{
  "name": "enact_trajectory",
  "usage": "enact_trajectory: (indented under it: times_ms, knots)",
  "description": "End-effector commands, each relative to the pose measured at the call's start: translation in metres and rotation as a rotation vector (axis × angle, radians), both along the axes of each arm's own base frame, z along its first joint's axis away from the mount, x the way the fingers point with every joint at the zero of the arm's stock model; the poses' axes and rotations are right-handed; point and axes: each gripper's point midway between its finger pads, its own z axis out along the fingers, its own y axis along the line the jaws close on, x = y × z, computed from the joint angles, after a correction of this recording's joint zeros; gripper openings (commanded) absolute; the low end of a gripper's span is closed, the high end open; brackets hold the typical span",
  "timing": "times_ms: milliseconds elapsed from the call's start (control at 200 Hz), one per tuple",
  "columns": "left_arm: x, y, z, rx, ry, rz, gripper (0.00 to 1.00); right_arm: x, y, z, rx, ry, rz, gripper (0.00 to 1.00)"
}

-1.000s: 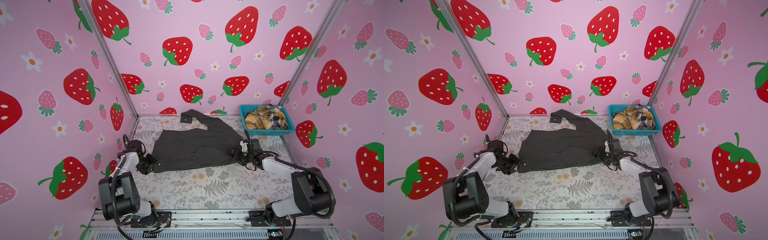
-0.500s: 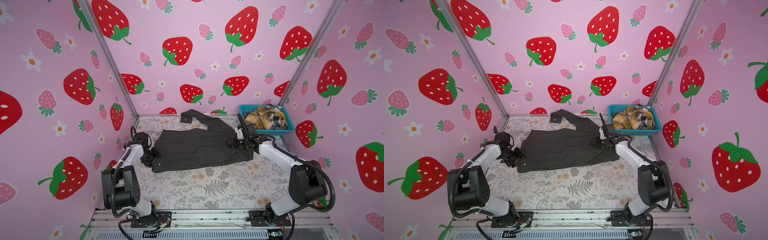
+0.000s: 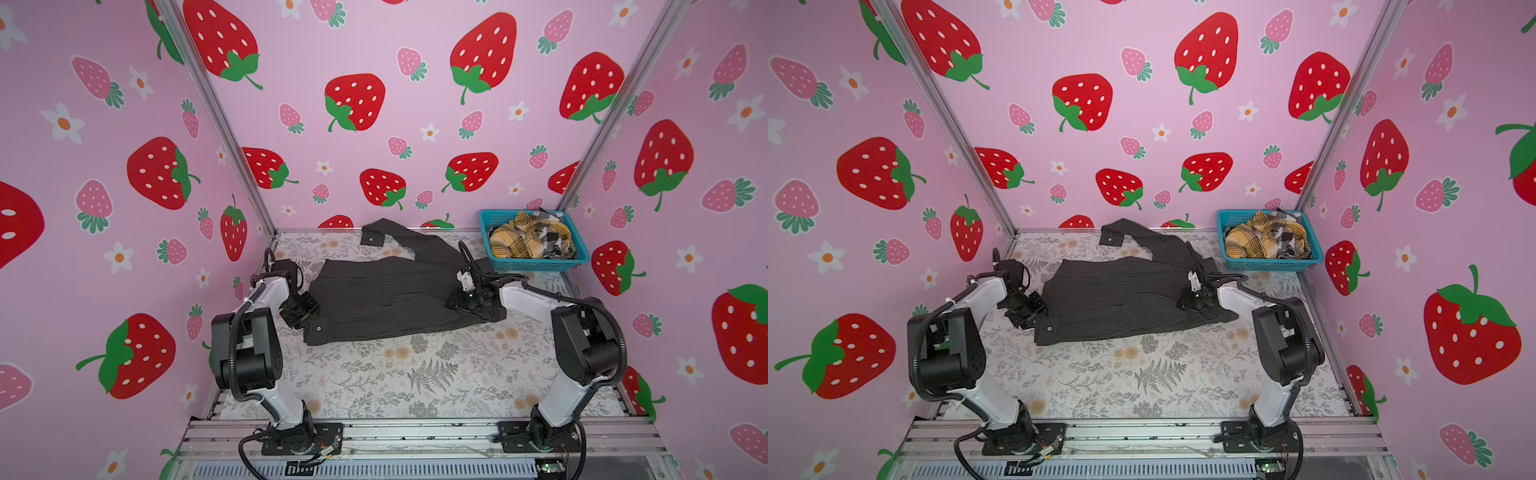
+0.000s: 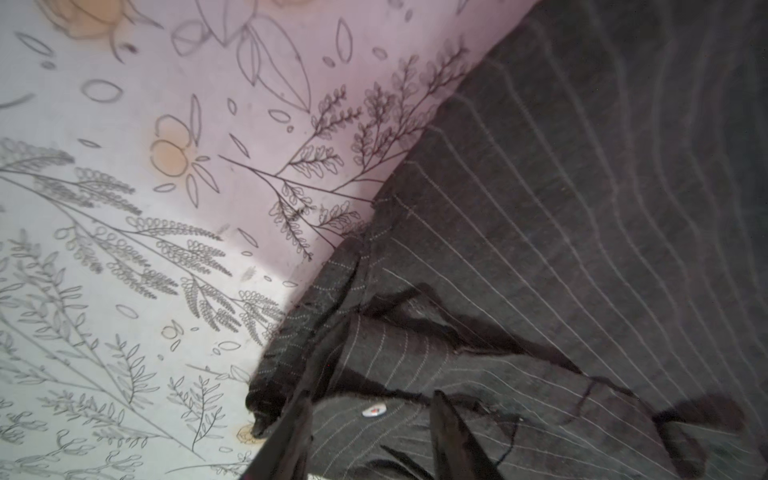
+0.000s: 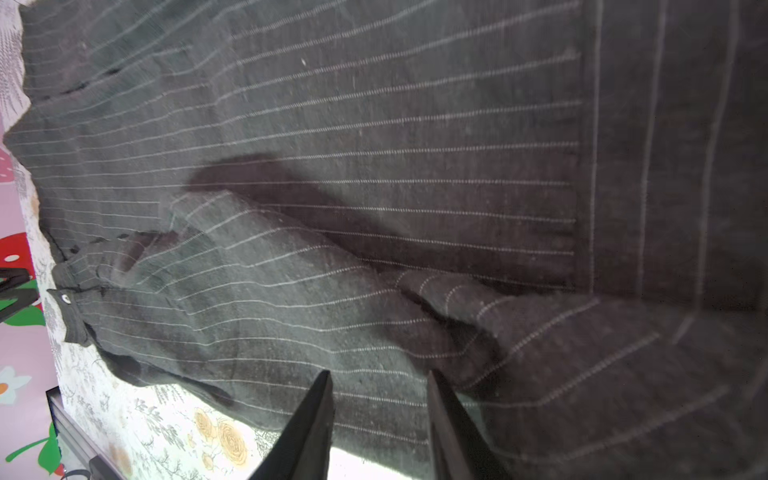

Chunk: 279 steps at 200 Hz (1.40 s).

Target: Fold and stack the long sleeve shirts

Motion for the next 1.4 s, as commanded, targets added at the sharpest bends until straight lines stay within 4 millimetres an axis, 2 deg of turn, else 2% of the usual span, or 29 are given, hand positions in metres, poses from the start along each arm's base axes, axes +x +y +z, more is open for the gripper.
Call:
enact_trajectory:
  times_ms: [0,130,225,275,470,560,635,745,845,855,900,955,1025,1110,1200,1255,1315,1390]
  knots:
    - [0.010,0.000,-0.002,-0.016,0.007,0.005,0.42,0.000,0.003,0.012,0.023,-0.038,0.012,0.39]
    - [0.010,-0.002,-0.011,-0.039,0.023,0.014,0.36,0.001,0.002,0.015,0.024,-0.045,0.008,0.41]
    - [0.010,-0.005,-0.010,-0.053,0.013,0.016,0.16,0.003,0.004,0.019,0.032,-0.053,0.002,0.41]
    - [0.012,-0.006,-0.005,-0.057,-0.001,0.016,0.00,0.004,0.004,0.022,0.037,-0.059,0.000,0.41]
    - [0.018,0.003,0.022,0.003,-0.068,-0.004,0.00,0.005,0.001,0.023,0.019,-0.065,-0.001,0.41]
    - [0.019,0.008,0.027,0.044,-0.087,-0.017,0.00,0.004,0.001,0.023,0.022,-0.067,-0.004,0.41]
    - [0.019,0.017,0.024,0.091,-0.080,-0.019,0.00,0.003,0.003,0.023,0.033,-0.067,-0.003,0.41]
    - [0.022,0.011,0.013,0.059,-0.093,-0.014,0.00,0.002,0.003,0.021,0.040,-0.067,-0.005,0.41]
    - [0.016,0.005,-0.006,0.017,-0.024,-0.006,0.00,0.001,0.003,0.017,0.034,-0.056,-0.004,0.42]
    - [0.015,0.004,-0.008,0.011,-0.014,-0.004,0.03,0.001,0.003,0.017,0.034,-0.055,-0.003,0.42]
    - [0.009,0.003,-0.015,0.002,0.019,0.002,0.27,0.001,0.002,0.016,0.033,-0.055,-0.003,0.47]
    - [0.006,0.003,-0.014,0.007,0.017,0.017,0.44,0.003,0.003,0.020,0.036,-0.066,-0.002,0.51]
    - [0.006,0.008,0.002,0.041,-0.023,0.033,0.52,0.005,0.003,0.027,0.034,-0.084,0.003,0.51]
    - [0.010,0.014,0.033,0.093,-0.080,0.043,0.55,0.010,0.000,0.033,0.007,-0.107,0.002,0.51]
    - [0.018,0.008,0.063,0.112,-0.150,0.033,0.55,0.015,-0.005,0.032,-0.033,-0.121,-0.003,0.51]
    - [0.022,-0.004,0.070,0.103,-0.174,0.014,0.48,0.014,-0.013,0.024,-0.086,-0.105,-0.012,0.50]
    - [0.025,-0.023,0.065,0.056,-0.179,-0.011,0.41,0.014,-0.023,0.013,-0.149,-0.092,-0.029,0.48]
    - [0.027,-0.048,0.045,-0.020,-0.155,-0.035,0.29,0.013,-0.032,0.002,-0.199,-0.086,-0.039,0.47]
